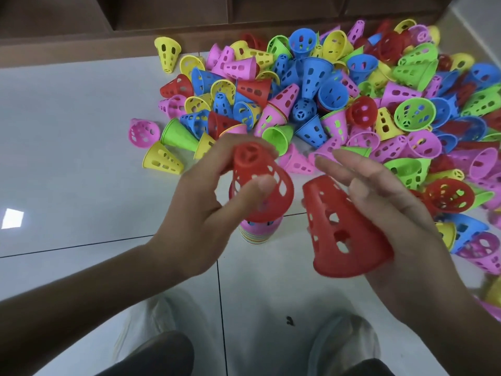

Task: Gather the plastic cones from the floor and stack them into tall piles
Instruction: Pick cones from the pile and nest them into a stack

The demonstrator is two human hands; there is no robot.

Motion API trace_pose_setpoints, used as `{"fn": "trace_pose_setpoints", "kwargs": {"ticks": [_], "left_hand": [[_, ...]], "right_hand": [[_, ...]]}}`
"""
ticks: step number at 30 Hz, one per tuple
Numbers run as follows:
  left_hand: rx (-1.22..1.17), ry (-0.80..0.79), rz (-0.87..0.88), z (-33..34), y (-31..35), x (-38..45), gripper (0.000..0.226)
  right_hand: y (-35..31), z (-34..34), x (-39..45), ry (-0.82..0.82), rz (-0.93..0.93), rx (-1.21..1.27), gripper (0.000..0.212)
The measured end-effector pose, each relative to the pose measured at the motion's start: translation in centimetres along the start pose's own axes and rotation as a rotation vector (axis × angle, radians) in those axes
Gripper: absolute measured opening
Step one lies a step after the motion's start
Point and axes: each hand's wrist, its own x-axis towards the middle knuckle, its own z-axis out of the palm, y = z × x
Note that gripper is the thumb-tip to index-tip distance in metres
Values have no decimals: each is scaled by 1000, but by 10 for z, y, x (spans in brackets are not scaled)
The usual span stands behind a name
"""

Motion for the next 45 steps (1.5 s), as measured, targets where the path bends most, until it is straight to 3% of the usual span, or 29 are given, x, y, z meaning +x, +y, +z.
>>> {"fn": "trace_pose_setpoints", "kwargs": {"ticks": [5,10,21,29,34,45], "left_hand": [[122,-83,-114,5,-23,-9,32],[243,-167,-209,9,-47,-15,41],[174,-219,-258,-6,-61,-16,71],[206,-250,-257,-25,-67,-20,70],[209,-254,-235,-27,-69,-22,65],[188,-236,-245,-37,-75,-23,70]], "right_hand": [[-1,-4,8,26,17,-67,65],[-1,0,20,30,-9,-95,44],[-5,34,44,-12,-201,-167,46],[-12,49,48,-8,-346,-205,41],[11,54,45,-124,-310,-299,45],[57,24,40,-198,-112,-738,57]]}}
